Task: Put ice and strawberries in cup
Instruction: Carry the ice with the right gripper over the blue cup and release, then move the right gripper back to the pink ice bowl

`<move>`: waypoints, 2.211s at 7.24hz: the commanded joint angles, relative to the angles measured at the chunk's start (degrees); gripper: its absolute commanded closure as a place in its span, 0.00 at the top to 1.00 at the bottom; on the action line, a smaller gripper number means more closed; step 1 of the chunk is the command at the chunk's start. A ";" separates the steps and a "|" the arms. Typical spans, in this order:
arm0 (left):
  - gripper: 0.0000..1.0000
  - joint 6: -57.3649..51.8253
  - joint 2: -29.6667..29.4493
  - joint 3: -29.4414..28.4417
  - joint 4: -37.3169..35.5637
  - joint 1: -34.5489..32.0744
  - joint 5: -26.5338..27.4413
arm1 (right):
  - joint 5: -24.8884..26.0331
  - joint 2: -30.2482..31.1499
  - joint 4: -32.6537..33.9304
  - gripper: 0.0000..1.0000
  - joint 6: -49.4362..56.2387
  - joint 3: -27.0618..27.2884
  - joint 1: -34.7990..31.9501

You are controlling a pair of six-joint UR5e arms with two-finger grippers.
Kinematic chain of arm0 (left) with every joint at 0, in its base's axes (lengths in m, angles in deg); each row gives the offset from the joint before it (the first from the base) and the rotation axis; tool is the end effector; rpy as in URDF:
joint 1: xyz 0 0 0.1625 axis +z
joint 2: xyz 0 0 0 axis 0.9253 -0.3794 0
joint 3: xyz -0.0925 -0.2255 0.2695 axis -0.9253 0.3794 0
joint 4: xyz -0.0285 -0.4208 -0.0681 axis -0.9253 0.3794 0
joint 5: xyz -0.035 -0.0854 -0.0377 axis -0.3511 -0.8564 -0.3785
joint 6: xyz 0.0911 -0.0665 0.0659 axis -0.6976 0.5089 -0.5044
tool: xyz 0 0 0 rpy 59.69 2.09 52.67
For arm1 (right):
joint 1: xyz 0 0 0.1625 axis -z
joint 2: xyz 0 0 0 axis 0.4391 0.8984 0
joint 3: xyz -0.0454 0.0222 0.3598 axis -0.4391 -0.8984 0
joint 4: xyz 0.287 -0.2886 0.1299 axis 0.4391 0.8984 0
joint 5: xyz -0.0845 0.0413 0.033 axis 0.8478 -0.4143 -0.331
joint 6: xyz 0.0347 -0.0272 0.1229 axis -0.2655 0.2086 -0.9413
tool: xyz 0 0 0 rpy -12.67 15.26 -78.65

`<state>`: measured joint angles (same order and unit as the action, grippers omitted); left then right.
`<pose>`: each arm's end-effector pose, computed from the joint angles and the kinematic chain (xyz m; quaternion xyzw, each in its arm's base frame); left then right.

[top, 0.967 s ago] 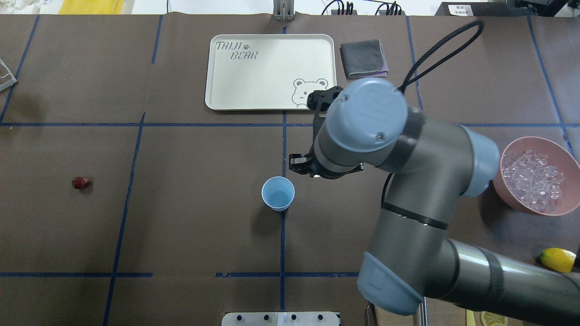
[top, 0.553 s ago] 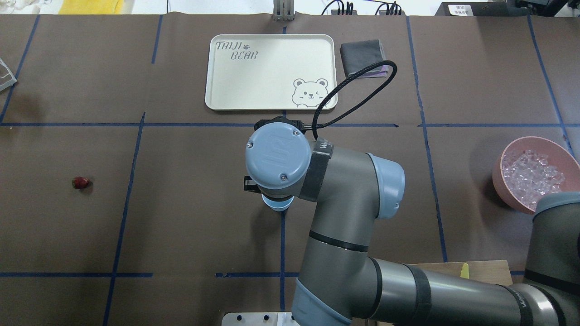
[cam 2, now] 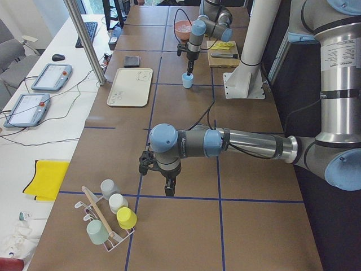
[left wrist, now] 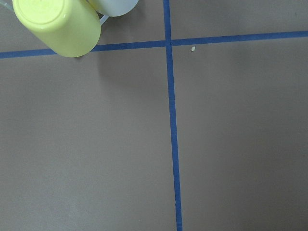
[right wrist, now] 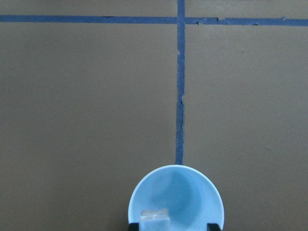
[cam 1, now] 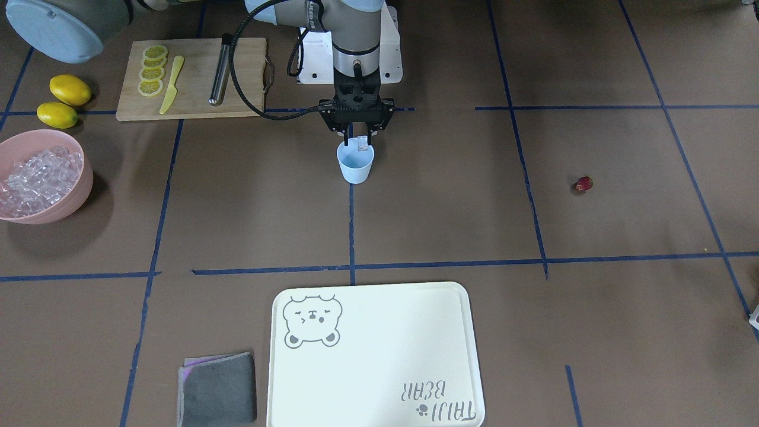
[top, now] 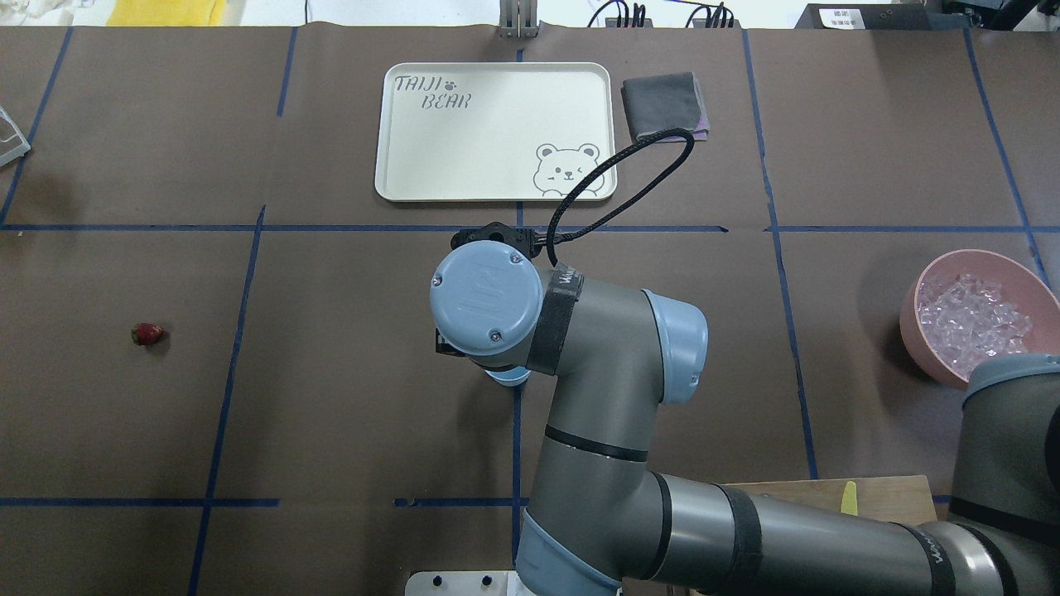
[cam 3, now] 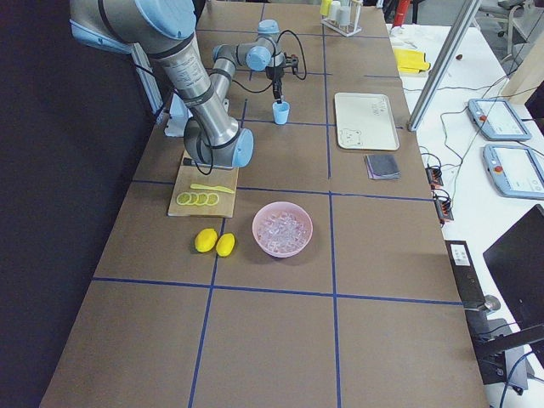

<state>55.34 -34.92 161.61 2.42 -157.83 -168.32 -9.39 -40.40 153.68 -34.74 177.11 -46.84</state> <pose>-0.0414 -0.4516 0.5719 -0.0051 0.3858 0.0382 0.9218 -0.5739 -0.3474 0.0894 0.0768 -0.3729 0.0254 0.9244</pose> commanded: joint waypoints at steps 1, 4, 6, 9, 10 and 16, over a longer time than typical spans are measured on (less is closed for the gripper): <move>1.00 0.00 0.00 -0.01 0.06 0.03 -0.14 | -0.20 0.23 0.10 0.99 0.70 0.40 0.06; 1.00 0.00 0.00 0.07 0.06 0.03 -0.14 | -0.82 2.67 0.28 0.99 2.01 3.45 -1.78; 1.00 0.00 0.00 0.07 0.06 0.12 -0.14 | -3.79 7.24 0.63 0.99 7.52 8.11 -5.11; 1.00 0.00 0.00 -0.01 0.06 0.21 -0.14 | -11.25 21.00 0.20 0.99 22.79 21.44 -13.54; 1.00 0.00 0.00 -0.01 -0.03 0.55 -0.14 | -11.80 25.67 -0.07 1.00 26.15 24.71 -15.22; 1.00 0.09 0.00 -0.01 -0.03 1.17 -0.22 | -17.69 49.47 -12.21 1.00 35.42 28.71 -30.33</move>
<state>55.43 -34.91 161.52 2.39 -156.68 -168.48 -25.88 1.90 148.75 -0.78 206.04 -73.60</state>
